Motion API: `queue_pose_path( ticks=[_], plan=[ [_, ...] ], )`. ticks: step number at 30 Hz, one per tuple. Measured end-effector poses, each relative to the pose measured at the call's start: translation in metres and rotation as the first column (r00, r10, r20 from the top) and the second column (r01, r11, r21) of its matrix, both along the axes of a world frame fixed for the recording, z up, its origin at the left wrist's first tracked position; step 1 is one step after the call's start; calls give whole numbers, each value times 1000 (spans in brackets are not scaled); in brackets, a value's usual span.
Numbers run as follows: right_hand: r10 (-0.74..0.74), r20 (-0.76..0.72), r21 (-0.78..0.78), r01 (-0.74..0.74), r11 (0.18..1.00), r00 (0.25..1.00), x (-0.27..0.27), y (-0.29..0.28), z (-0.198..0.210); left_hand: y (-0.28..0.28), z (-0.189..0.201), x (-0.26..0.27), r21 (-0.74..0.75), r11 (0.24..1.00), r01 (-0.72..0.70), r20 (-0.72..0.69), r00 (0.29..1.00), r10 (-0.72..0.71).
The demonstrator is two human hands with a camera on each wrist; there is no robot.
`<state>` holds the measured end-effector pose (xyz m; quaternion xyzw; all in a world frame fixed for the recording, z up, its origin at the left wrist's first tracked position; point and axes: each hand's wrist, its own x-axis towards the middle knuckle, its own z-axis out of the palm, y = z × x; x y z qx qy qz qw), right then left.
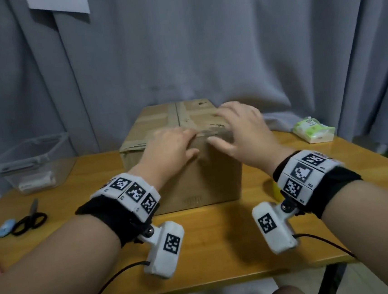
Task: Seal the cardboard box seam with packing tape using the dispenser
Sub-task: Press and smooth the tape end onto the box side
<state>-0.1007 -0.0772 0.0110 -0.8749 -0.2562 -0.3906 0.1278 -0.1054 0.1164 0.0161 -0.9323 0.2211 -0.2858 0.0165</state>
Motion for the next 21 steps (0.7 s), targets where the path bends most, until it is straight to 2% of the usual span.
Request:
queue_pose_path(
  ticks=[2,5,8,12,15,18,21],
  plan=[
    [-39,44,-198,47,979,998,-2,29,1,34,1,-9,7,998,-60,1,998,60],
    [0,38,-303,12,953,999,-5,66,2,80,1,-18,-60,993,-105,-62,993,101],
    [98,-17,-274,-99,957,995,-6,93,0,108,-3,-26,-238,967,-92,-142,988,59],
    [117,-7,-277,-114,954,993,0,110,-3,122,-13,-27,-376,925,-53,-99,995,16],
    [144,97,-271,-113,956,985,2,117,-5,120,-15,-27,-401,916,-1,-19,1000,-7],
    [186,223,-233,-133,963,957,7,120,-9,120,-15,-28,-421,906,41,-15,999,-52],
    [220,272,-238,-156,959,937,11,120,-15,121,-14,-25,-558,825,92,-35,990,-134]
  ],
)
